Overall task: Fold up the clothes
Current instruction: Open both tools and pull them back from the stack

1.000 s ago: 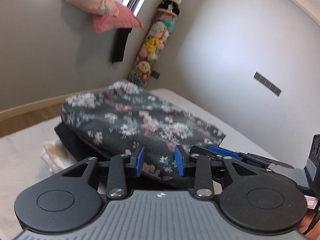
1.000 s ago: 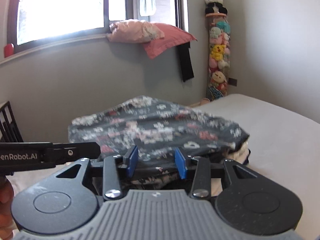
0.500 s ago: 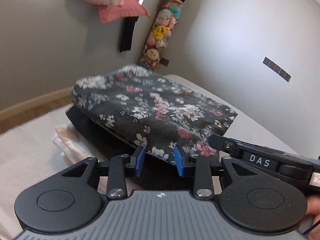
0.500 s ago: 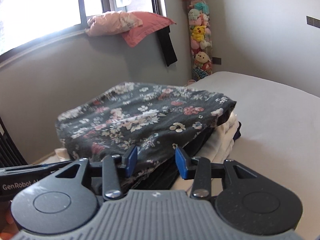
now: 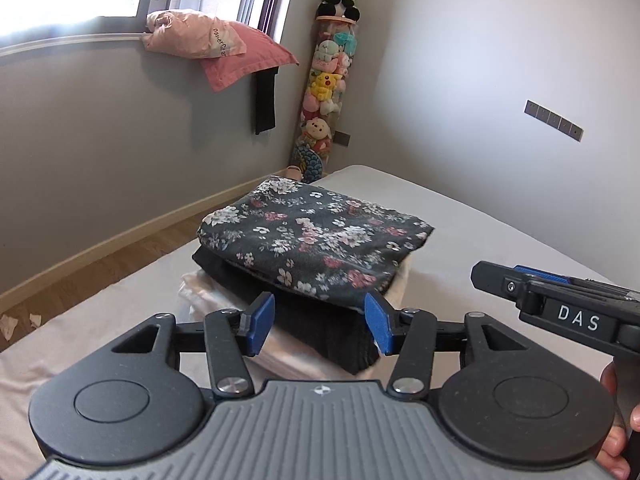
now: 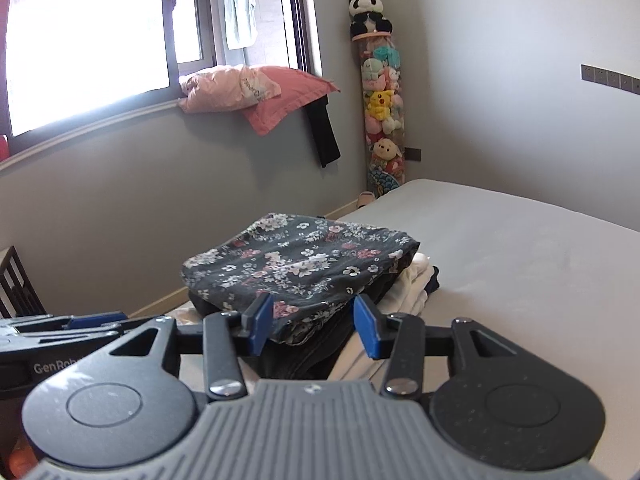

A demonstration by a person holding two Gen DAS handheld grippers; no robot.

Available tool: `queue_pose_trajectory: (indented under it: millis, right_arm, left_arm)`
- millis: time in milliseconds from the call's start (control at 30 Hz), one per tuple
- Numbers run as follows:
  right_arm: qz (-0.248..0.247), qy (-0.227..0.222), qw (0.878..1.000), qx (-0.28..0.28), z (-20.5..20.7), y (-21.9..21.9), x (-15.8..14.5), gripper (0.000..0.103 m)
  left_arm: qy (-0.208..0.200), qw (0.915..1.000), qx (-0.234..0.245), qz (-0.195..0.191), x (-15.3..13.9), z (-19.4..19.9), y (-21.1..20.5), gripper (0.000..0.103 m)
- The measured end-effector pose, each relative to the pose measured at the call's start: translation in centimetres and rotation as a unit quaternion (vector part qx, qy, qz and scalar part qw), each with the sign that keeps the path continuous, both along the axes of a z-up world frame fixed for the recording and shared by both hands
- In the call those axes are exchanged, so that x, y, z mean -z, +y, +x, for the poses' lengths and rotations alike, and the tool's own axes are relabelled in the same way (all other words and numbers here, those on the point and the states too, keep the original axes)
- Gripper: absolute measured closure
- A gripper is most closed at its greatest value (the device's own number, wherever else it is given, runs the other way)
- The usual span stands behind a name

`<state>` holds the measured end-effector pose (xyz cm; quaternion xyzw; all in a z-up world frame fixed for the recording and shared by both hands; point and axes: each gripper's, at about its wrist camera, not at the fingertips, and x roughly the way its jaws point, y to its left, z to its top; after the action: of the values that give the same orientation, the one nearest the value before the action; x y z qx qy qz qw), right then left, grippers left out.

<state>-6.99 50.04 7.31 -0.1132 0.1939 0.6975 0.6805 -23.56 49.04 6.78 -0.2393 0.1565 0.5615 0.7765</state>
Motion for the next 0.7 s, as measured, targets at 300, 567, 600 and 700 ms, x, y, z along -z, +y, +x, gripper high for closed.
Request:
queue_pose_trajectory:
  millis: [300,567,600,700]
  right_arm:
    - [0.023,-0.002,1.000,0.011,-1.8,-10.0,-2.2,0.047]
    - [0.028,0.009,0.999,0.027,-3.9,-18.1,-2.7,0.046]
    - [0.029,0.010,0.999,0.028,-4.2,-19.0,-2.6,0.046]
    - [0.030,0.010,0.999,0.031,-5.0,-21.7,-2.2,0.044]
  left_arm:
    - [0.014,0.9993,-0.018,0.030,-2.7,-1.4,-8.5,0.043]
    - [0.062,0.9959,-0.034,0.056,-3.1,-1.8,-15.2,0.026]
    - [0.063,0.9958,-0.035,0.057,-3.1,-1.9,-16.0,0.024]
    - [0.062,0.9953,-0.042,0.063,-2.8,-2.2,-18.2,0.020]
